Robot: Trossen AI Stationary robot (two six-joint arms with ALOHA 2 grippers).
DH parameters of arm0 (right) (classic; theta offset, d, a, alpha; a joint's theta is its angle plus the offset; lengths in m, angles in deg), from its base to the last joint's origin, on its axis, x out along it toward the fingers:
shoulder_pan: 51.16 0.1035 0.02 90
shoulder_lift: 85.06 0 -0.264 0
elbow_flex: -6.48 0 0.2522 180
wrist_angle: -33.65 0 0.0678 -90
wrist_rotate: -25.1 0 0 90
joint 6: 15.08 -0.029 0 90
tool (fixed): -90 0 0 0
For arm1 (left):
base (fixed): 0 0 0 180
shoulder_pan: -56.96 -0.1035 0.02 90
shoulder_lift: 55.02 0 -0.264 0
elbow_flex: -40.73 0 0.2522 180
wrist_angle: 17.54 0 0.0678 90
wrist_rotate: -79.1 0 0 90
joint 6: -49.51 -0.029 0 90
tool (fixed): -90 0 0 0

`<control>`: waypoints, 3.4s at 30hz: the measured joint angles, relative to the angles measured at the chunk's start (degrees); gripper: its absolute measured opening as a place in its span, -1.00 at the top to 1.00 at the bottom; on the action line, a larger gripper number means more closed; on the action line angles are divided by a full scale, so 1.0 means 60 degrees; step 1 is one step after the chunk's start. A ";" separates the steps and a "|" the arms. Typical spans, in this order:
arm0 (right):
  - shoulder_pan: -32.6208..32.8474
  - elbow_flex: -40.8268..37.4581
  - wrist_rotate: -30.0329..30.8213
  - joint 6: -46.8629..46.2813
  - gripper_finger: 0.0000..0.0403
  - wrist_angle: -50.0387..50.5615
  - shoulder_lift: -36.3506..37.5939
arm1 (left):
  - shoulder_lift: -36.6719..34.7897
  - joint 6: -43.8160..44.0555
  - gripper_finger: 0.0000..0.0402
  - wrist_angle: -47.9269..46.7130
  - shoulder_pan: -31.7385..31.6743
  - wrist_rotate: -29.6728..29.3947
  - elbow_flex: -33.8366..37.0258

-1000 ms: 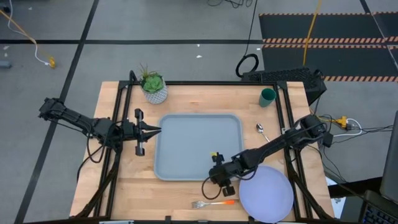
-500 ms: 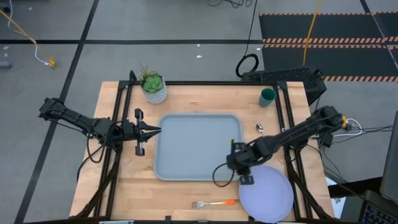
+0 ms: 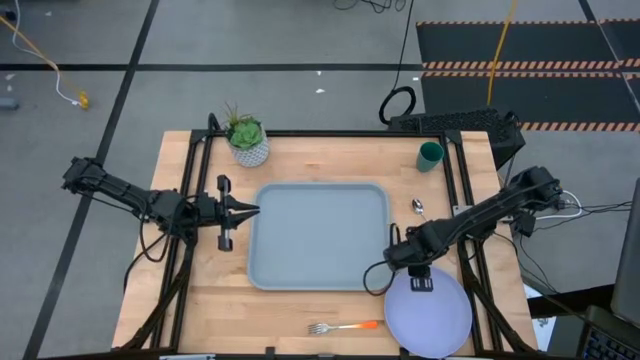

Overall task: Pick and place plate/cup/fork/spoon on tray
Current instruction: Put the blue plate on the blue tray

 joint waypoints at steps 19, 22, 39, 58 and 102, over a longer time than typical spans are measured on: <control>-0.0004 -0.0785 0.0178 0.0141 0.41 -0.0296 0.0000 | -0.0003 -0.0004 0.79 -0.0054 0.0002 0.0007 0.0000; -0.0004 -0.0785 0.0174 0.0141 0.46 -0.0241 0.0000 | 0.0000 -0.0004 0.79 -0.0054 0.0000 0.0011 0.0000; 0.0000 -0.1835 -0.0758 -0.0223 0.71 -0.0973 0.0004 | -0.0001 0.0011 0.79 -0.0047 0.0002 0.0015 0.0000; 0.0058 -0.1827 -0.1697 0.0859 0.99 -0.0973 0.0681 | -0.0001 0.0006 0.79 -0.0036 0.0000 0.0015 0.0000; -0.6044 0.6475 -0.1825 0.4143 1.00 -0.1158 -0.5088 | 0.0000 -0.0304 0.79 0.0216 -0.0002 0.0004 0.0000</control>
